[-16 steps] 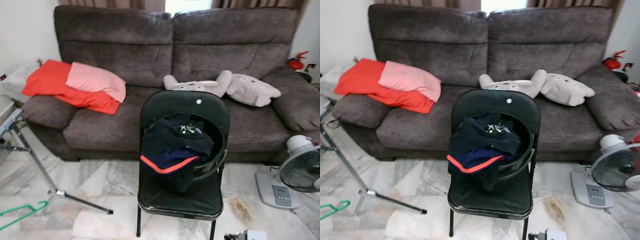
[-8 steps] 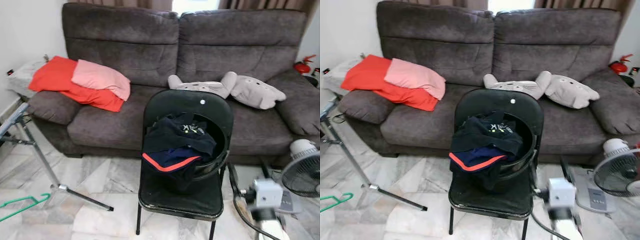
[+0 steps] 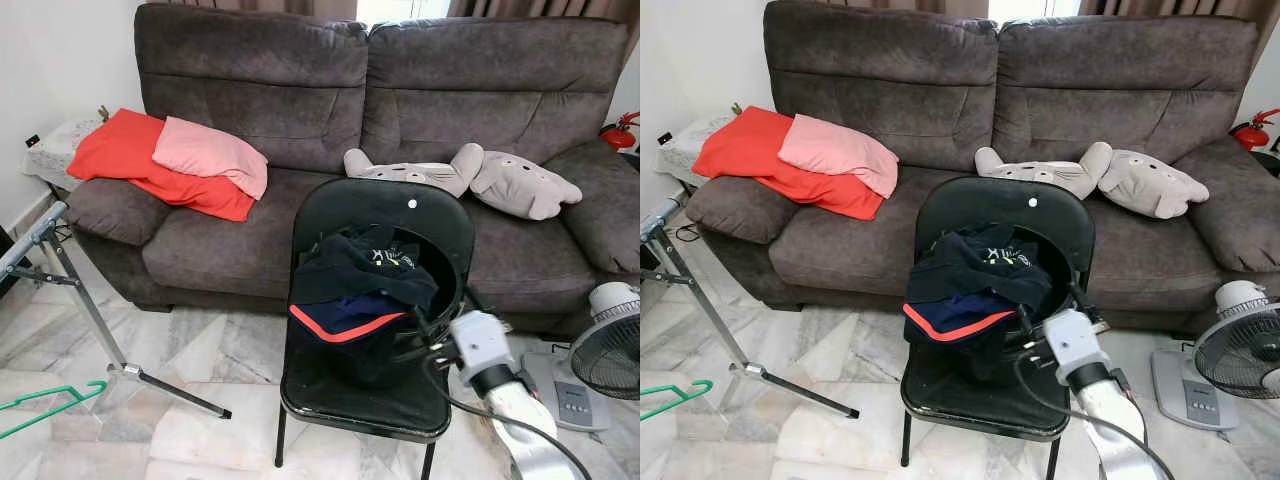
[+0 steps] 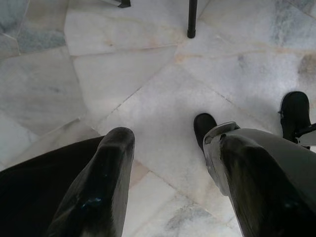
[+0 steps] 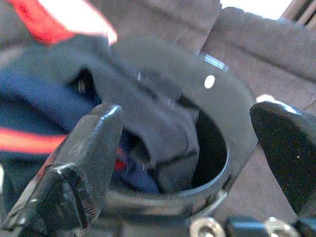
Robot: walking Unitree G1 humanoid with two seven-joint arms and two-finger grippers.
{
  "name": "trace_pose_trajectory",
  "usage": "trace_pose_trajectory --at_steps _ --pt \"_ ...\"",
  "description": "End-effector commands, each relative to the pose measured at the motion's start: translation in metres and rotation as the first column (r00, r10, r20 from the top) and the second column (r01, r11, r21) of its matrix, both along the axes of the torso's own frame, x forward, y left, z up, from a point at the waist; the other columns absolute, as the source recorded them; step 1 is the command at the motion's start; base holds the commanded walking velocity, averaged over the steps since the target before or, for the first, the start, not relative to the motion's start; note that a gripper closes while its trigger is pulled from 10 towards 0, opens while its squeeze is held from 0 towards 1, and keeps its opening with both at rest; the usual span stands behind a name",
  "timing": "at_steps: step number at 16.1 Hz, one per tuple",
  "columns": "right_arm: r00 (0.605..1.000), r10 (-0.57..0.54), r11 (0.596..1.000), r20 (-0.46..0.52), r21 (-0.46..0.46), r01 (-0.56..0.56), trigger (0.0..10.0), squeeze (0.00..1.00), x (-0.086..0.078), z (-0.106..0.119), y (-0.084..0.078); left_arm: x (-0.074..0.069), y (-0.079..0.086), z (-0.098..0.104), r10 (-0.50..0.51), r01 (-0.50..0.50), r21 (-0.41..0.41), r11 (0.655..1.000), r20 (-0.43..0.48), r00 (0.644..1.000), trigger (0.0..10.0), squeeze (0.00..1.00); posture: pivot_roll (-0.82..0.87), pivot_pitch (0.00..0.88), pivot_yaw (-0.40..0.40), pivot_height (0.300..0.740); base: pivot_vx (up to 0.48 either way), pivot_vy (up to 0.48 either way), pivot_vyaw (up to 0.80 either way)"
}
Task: Hang hanger
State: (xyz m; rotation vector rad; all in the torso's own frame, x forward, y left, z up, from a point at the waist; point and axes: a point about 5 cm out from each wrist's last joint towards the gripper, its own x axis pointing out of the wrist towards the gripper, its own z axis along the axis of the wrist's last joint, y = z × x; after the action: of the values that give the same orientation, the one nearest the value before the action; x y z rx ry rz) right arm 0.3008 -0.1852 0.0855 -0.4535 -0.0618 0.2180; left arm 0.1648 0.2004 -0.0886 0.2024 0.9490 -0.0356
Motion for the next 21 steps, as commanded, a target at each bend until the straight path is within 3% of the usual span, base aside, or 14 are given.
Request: trace_pose_trajectory --at_steps 1,2,3,4,8,11,17,21 --pt "0.999 -0.014 0.997 -0.039 -0.074 0.011 10.0 1.0 0.006 0.0 -0.003 -0.007 0.001 -0.003 -0.005 0.005 0.008 1.0 -0.039 0.999 10.0 0.0 0.04 0.003 -0.003 0.74 0.0 0.0 0.0" --pt "0.998 -0.021 0.996 -0.062 -0.093 0.016 10.0 1.0 0.009 -0.002 -0.003 -0.007 0.001 -0.004 -0.006 0.006 0.007 1.0 -0.04 0.999 10.0 0.0 0.04 0.001 -0.004 0.74 0.0 0.0 0.0" --pt "0.997 -0.033 0.994 -0.075 -0.109 0.025 10.0 0.87 0.011 -0.002 -0.004 -0.007 0.0 -0.004 -0.005 0.005 0.006 1.0 -0.04 0.999 10.0 0.0 0.05 0.001 -0.003 0.74 0.0 0.0 0.0" --pt "0.996 -0.047 0.99 -0.074 -0.133 0.037 10.0 0.02 0.013 -0.002 -0.005 -0.007 0.001 -0.004 -0.004 0.004 0.005 1.0 -0.04 0.999 10.0 0.0 0.05 0.003 -0.002 0.74 0.0 0.0 0.0" --pt "0.988 -0.069 0.985 -0.138 -0.165 0.045 10.0 0.0 0.019 -0.008 -0.007 -0.006 0.002 -0.003 -0.003 0.004 0.007 1.0 -0.042 0.999 10.0 0.0 0.05 0.018 0.008 0.74 0.0 0.0 0.0" --pt "0.989 -0.107 0.977 -0.099 -0.195 0.086 10.0 0.0 0.029 0.001 -0.01 -0.005 0.003 -0.002 -0.001 0.001 0.009 1.0 -0.041 0.999 10.0 0.0 0.05 0.024 0.012 0.74 0.0 0.0 0.0" --pt "0.991 -0.098 0.981 -0.087 -0.174 0.081 10.0 0.0 0.054 0.021 -0.008 -0.003 0.004 -0.001 -0.004 0.005 0.009 1.0 -0.038 0.999 10.0 0.0 0.05 0.031 0.024 0.74 0.0 0.0 0.0" --pt "0.974 -0.17 0.975 -0.152 -0.171 0.144 10.0 0.0 0.063 0.017 -0.009 -0.002 0.006 -0.001 -0.007 0.008 0.012 1.0 -0.04 0.999 10.0 0.0 0.06 0.034 0.029 0.74 0.0 0.0 0.0"
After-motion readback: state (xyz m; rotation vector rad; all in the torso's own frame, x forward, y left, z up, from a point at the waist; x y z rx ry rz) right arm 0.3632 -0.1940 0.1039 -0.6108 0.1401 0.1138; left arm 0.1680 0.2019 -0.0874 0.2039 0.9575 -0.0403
